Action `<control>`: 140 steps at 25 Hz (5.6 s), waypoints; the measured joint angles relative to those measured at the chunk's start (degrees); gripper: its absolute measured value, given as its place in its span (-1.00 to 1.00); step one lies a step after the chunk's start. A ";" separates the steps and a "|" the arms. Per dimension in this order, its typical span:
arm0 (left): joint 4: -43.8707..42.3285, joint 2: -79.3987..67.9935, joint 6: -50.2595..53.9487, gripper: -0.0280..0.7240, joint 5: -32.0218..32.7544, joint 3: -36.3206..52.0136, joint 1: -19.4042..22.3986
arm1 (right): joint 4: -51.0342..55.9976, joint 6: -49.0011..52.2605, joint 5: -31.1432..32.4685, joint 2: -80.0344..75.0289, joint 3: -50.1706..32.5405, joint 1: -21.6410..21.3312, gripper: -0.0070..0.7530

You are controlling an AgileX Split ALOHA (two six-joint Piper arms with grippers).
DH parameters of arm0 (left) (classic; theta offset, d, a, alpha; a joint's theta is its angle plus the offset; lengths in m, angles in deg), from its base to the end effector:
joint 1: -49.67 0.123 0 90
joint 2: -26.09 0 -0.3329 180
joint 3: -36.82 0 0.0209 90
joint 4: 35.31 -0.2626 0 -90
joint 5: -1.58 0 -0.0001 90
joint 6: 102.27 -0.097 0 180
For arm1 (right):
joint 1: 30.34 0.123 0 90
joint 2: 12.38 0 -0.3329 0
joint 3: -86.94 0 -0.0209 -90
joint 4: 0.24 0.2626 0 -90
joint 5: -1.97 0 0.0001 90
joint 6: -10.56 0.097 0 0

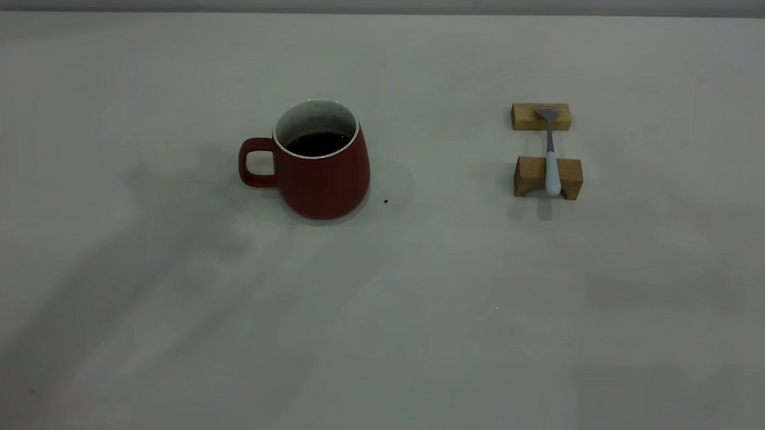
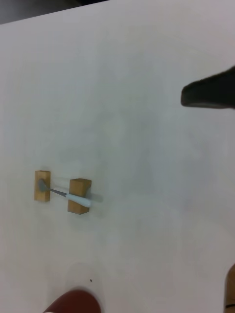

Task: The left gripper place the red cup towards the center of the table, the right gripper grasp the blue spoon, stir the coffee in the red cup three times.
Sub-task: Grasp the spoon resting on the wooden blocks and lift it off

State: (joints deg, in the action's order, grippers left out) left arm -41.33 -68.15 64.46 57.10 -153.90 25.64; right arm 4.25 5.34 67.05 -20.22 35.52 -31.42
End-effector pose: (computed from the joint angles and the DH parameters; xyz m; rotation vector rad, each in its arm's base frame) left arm 0.3200 -0.1335 0.4325 0.8051 2.2826 0.0465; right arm -0.0347 0.0075 0.2660 -0.0832 2.1658 0.0329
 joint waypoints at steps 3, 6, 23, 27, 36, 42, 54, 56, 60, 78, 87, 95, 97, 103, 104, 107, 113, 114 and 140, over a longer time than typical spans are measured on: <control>0.20 5.68 5.50 0.01 8.43 0.00 0.00 | 0.00 0.00 0.00 0.00 0.00 0.00 0.30; -0.10 12.32 11.36 -0.04 11.41 0.31 0.00 | 0.00 0.00 0.00 0.00 0.00 0.00 0.30; 2.24 76.10 15.10 -0.08 10.42 47.60 20.38 | 0.05 0.00 0.00 0.00 0.00 0.00 0.30; 2.58 84.02 15.16 -0.08 9.70 55.54 22.92 | 0.05 0.00 0.00 0.00 0.00 0.00 0.30; 3.58 88.64 15.16 -0.08 9.28 61.06 23.00 | 0.05 0.00 0.00 0.00 0.00 0.00 0.30; 4.08 88.64 15.16 -0.08 9.28 61.17 23.00 | 0.05 0.00 0.00 0.00 0.00 0.00 0.30; 4.13 88.64 15.16 -0.08 9.28 61.17 23.00 | 0.05 0.00 0.00 0.00 0.00 0.00 0.30; 4.13 88.64 15.16 -0.08 9.28 61.17 23.00 | 0.05 0.00 0.00 0.00 0.00 0.00 0.30; 4.13 88.64 15.16 -0.08 9.28 61.17 23.00 | -0.05 0.64 0.00 0.00 0.00 0.00 0.30; 4.13 88.64 15.16 -0.08 9.28 61.17 23.00 | 0.06 4.48 -9.22 -53.70 21.12 0.00 0.63; 4.13 88.64 15.16 -0.08 9.28 61.17 23.00 | 3.87 -2.33 -16.81 -91.86 33.33 4.10 0.70; 4.13 88.64 15.16 -0.08 9.28 61.17 23.00 | 4.27 -1.76 -18.93 -116.75 47.81 13.76 0.70; 4.13 88.64 15.16 -0.08 9.28 61.17 23.00 | 4.52 -1.52 -19.03 -121.18 51.40 15.19 0.70; 4.19 88.64 15.16 -0.08 9.28 61.17 23.00 | 4.56 -0.49 -19.23 -129.74 59.41 17.22 0.70; 4.19 88.64 15.16 -0.08 9.28 61.17 23.00 | 4.56 -0.43 -19.23 -130.72 60.07 17.21 0.70; 4.24 88.64 15.16 -0.08 9.28 61.17 23.00 | 4.51 -0.21 -19.63 -132.62 61.22 17.21 0.69; 4.24 88.64 15.16 -0.08 9.28 61.17 23.00 | 5.47 -0.04 -20.87 -135.20 61.64 17.30 0.68; 4.24 88.64 15.16 -0.08 9.28 61.17 23.00 | 5.77 -0.04 -21.09 -135.38 61.64 17.36 0.68; 4.24 88.64 15.16 -0.08 9.28 61.17 23.00 | 5.70 0.34 -24.38 -138.54 61.86 18.29 -0.17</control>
State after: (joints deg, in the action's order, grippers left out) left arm -37.09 20.50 79.62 66.38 -92.72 48.64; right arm 9.95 5.67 42.66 -158.76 97.37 -13.13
